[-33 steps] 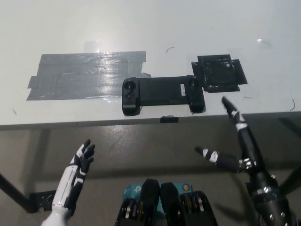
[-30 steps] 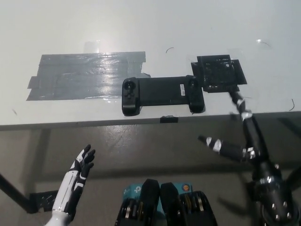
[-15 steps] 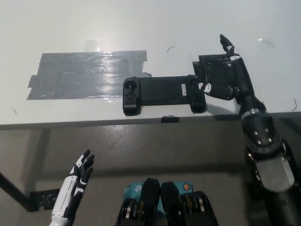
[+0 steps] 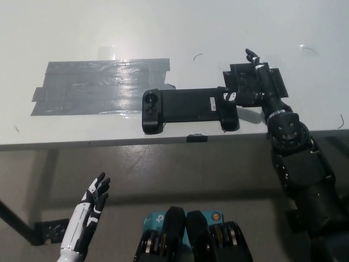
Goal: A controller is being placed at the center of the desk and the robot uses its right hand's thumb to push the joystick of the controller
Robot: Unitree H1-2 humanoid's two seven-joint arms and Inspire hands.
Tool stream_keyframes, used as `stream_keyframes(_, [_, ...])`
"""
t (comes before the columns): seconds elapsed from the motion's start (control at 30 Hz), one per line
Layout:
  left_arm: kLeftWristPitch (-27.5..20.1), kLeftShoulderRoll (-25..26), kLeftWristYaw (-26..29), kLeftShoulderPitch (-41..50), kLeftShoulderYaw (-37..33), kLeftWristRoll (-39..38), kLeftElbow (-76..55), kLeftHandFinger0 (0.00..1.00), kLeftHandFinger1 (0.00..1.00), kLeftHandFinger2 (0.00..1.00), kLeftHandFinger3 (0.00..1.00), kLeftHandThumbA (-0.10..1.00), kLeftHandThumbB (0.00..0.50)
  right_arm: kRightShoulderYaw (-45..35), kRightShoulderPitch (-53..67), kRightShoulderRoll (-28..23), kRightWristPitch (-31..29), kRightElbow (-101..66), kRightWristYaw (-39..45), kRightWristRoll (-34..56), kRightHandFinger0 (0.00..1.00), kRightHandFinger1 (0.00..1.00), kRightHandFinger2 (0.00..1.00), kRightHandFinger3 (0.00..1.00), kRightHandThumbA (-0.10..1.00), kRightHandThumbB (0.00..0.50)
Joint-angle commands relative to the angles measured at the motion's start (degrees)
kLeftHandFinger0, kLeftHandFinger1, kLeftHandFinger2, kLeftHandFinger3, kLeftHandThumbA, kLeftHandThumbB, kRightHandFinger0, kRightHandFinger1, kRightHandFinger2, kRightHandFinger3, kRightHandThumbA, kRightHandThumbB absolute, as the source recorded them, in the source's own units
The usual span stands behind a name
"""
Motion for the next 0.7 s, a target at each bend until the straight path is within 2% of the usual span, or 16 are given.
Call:
stream_keyframes(0.0, [-1.76, -0.06, 0.17, -0.54, 0.08, 0.26, -1.38, 1.00, 1.00, 1.00, 1.00, 0.94, 0.025, -0.22, -4.29, 0.33, -3.40, 2.41, -3.17, 0.85, 1.00, 1.00, 1.00, 1.00, 1.00, 0.321])
stream_keyframes(0.1, [-2.09, 0.10, 0.09, -0.74, 0.15, 0.17, -1.16, 1.00, 1.00, 1.00, 1.00, 0.94, 0.030, -0.54, -4.63, 0.30, -4.68, 4.07, -3.28, 1.48, 1.00, 1.00, 1.00, 1.00, 1.00, 0.315])
stream_keyframes(0.13, [-1.97, 0.06, 0.07, -0.86, 0.18, 0.04, -1.15, 1.00, 1.00, 1.00, 1.00, 0.93, 0.032, -0.11, -4.78, 0.03, -5.09, 4.95, -3.66, 0.93, 1.00, 1.00, 1.00, 1.00, 1.00, 0.299])
stream_keyframes(0.17, [-1.80, 0.05, 0.12, -0.97, 0.15, 0.19, -1.17, 1.00, 1.00, 1.00, 1.00, 0.93, 0.035, 0.09, -4.95, -0.12, -5.00, 5.29, -4.01, 0.61, 1.00, 1.00, 1.00, 1.00, 1.00, 0.262])
stream_keyframes(0.2, [-1.67, 0.04, 0.08, -1.02, 0.18, 0.11, -1.25, 1.00, 1.00, 1.00, 1.00, 0.94, 0.036, 0.18, -5.11, -0.16, -4.28, 5.27, -4.51, 0.30, 1.00, 1.00, 1.00, 1.00, 0.91, 0.151])
stream_keyframes(0.23, [-1.58, 0.01, 0.06, -1.07, 0.20, -0.02, -1.27, 1.00, 1.00, 1.00, 1.00, 0.94, 0.039, 0.42, -5.12, -0.23, -4.18, 5.16, -5.10, -0.14, 1.00, 1.00, 1.00, 1.00, 0.52, 0.055])
stream_keyframes(0.27, [-1.63, 0.02, 0.10, -1.08, 0.20, 0.06, -1.25, 1.00, 1.00, 1.00, 1.00, 0.94, 0.041, 0.55, -5.07, -0.25, -4.46, 5.21, -5.51, -0.34, 1.00, 1.00, 1.00, 1.00, 0.16, 0.005])
stream_keyframes(0.3, [-1.74, 0.06, 0.16, -1.06, 0.20, 0.23, -1.24, 1.00, 1.00, 1.00, 1.00, 0.94, 0.041, 0.64, -5.04, -0.25, -4.76, 5.36, -5.89, -0.42, 1.00, 1.00, 1.00, 1.00, -0.06, 0.000])
stream_keyframes(0.33, [-2.35, 0.13, 0.23, -1.26, 0.17, 0.42, -0.83, 1.00, 1.00, 1.00, 1.00, 0.95, 0.039, 0.40, -4.73, -0.31, -6.08, 5.42, -6.86, -0.29, 1.00, 1.00, 1.00, 1.00, -0.10, 0.000])
stream_keyframes(0.67, [-2.18, 0.21, 0.15, -1.70, 0.22, 0.33, -0.85, 1.00, 1.00, 1.00, 1.00, 0.97, 0.046, -1.31, -4.49, -0.59, -13.15, 5.54, -8.34, 1.74, 1.00, 1.00, 1.00, 1.00, -0.10, 0.000])
